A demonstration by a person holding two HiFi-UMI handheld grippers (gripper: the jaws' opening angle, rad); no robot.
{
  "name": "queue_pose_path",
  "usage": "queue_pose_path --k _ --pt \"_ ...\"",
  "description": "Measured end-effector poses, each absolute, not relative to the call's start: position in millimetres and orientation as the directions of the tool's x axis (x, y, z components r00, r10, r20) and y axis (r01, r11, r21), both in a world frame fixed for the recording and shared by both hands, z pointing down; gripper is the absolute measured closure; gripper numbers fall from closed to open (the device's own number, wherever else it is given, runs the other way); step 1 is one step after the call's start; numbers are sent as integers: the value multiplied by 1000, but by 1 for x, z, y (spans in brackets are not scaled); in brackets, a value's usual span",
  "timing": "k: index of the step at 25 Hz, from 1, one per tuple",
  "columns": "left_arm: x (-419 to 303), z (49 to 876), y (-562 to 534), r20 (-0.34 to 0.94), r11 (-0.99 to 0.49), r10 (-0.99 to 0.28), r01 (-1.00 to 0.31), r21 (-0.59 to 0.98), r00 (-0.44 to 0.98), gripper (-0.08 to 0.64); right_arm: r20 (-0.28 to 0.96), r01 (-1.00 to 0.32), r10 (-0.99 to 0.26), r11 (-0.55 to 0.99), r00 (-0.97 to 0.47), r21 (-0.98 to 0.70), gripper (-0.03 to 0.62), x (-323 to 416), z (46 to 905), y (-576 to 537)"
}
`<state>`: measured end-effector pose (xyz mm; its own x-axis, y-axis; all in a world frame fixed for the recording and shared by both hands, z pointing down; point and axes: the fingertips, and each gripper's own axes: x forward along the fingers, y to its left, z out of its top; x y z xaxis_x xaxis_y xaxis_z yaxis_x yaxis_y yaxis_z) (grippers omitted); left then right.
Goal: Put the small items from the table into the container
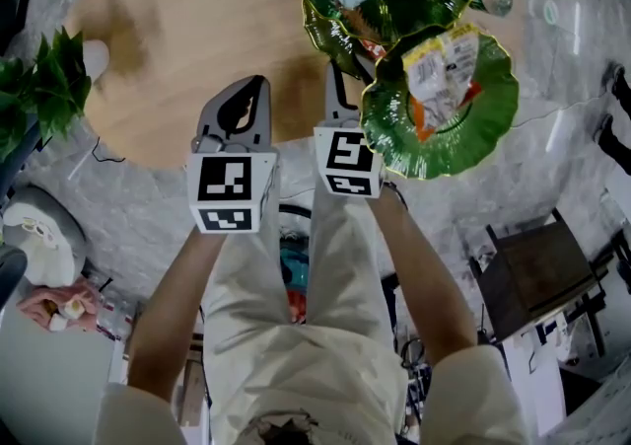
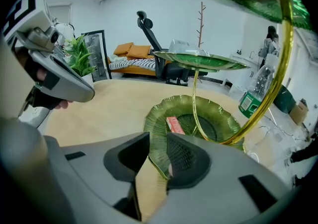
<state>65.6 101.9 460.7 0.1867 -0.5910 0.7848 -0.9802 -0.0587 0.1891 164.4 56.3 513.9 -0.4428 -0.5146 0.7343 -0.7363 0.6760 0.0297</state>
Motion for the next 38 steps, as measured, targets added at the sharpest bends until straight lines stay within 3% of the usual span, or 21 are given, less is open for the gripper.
queue_pose_path --k 6,16,38 --pt "58 448 105 777 -55 -603 -981 184 179 554 743 -704 -498 708 -447 52 491 154 501 67" --pt "32 403 114 763 -40 -629 -986 159 148 554 738 -642 -446 767 -506 23 554 115 457 93" --pt "20 302 152 743 12 -663 -991 130 90 554 660 -385 -305 923 -686 27 571 60 326 141"
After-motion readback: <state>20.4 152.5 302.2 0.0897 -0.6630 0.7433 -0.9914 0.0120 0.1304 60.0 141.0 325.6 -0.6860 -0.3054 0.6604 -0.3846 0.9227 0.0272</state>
